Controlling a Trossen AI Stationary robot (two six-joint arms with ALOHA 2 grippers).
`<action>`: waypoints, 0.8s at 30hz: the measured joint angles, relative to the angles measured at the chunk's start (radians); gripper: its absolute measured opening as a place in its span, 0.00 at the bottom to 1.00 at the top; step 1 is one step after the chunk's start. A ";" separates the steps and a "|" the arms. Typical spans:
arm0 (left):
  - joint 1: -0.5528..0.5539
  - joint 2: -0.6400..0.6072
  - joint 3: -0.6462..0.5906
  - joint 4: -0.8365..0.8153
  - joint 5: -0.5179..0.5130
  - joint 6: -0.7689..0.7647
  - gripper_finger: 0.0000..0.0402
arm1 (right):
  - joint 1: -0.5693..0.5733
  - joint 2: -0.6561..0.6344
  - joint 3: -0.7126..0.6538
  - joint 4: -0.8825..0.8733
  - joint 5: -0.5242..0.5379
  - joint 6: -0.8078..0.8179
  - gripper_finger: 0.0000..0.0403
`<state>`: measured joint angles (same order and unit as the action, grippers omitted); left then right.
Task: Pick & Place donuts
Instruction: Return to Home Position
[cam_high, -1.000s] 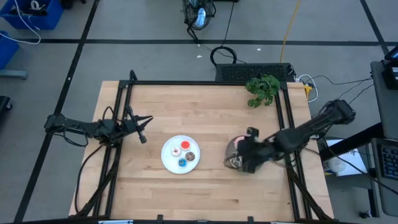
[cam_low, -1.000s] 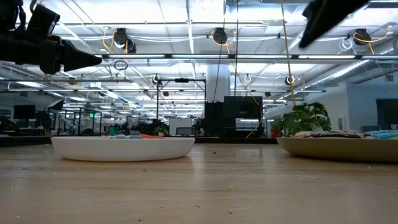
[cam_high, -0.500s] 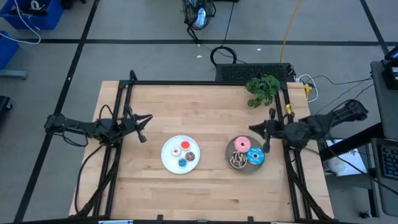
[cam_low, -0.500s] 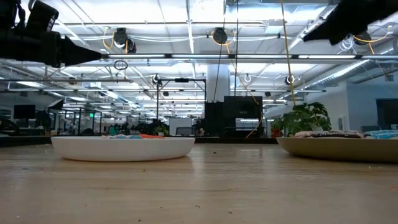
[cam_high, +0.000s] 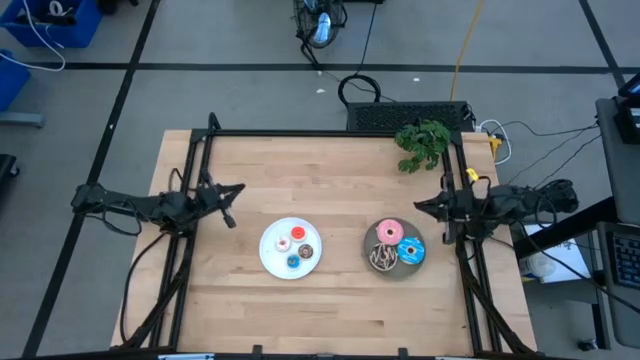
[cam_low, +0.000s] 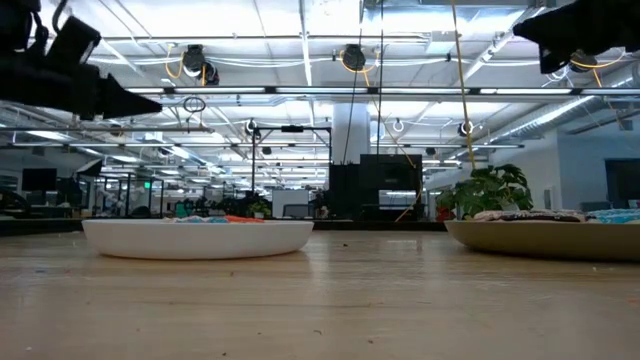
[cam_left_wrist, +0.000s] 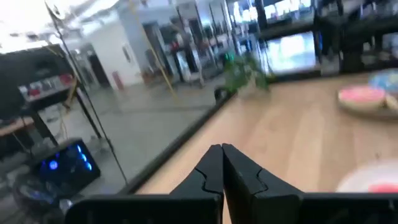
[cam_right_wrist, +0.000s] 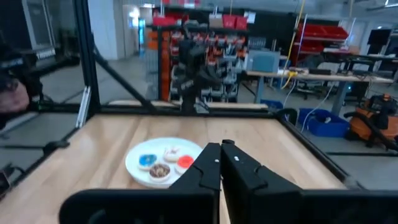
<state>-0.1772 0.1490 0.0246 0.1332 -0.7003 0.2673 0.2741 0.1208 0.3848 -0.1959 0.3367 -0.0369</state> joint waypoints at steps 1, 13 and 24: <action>-0.001 -0.002 0.000 -0.032 0.003 -0.016 0.01 | 0.000 -0.015 -0.012 0.002 0.001 -0.001 0.00; 0.000 -0.087 0.000 -0.068 0.238 -0.063 0.02 | -0.010 -0.119 -0.203 0.061 -0.021 -0.061 0.00; 0.000 -0.102 0.002 -0.104 0.283 -0.081 0.01 | -0.053 -0.119 -0.285 0.165 -0.028 -0.030 0.00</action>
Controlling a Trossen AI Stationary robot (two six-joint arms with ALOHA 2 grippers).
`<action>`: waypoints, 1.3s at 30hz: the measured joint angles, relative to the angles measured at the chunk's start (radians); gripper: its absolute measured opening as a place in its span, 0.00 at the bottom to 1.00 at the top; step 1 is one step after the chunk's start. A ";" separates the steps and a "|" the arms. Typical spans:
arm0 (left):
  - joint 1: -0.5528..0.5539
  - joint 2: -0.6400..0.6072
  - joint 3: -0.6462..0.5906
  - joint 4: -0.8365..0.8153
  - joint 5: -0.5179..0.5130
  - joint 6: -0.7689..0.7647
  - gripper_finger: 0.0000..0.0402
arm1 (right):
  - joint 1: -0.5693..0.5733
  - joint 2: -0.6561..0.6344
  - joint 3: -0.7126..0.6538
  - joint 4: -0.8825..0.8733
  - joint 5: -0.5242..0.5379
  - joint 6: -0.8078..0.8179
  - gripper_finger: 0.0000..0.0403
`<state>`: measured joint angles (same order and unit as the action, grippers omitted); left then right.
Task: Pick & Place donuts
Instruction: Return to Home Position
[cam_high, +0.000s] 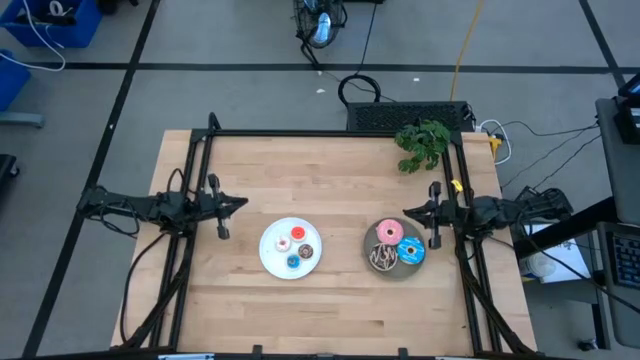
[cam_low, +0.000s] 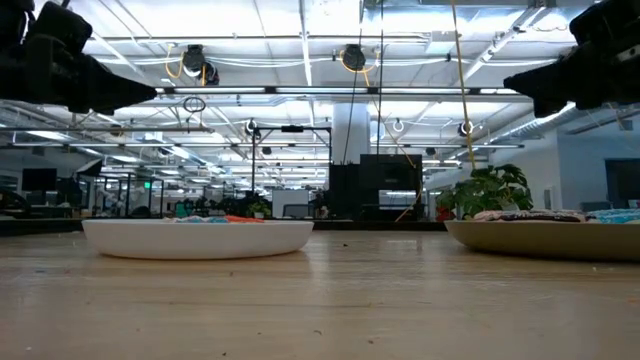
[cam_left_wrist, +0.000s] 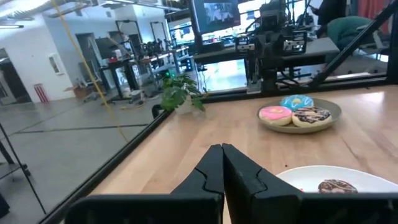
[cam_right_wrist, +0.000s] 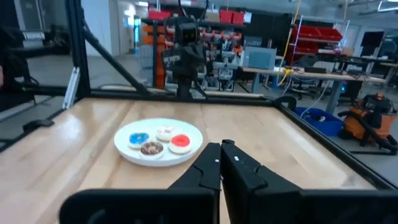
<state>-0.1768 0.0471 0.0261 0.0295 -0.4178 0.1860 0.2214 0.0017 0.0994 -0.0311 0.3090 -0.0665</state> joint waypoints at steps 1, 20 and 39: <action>0.000 0.000 0.000 0.000 -0.001 -0.005 0.01 | 0.000 0.000 -0.010 0.013 -0.001 0.000 0.00; 0.000 0.007 -0.002 0.011 -0.063 0.064 0.11 | 0.000 0.000 -0.081 0.124 -0.051 0.046 0.00; 0.000 0.007 -0.003 0.025 -0.063 0.064 0.11 | 0.000 0.001 -0.082 0.128 -0.050 0.055 0.00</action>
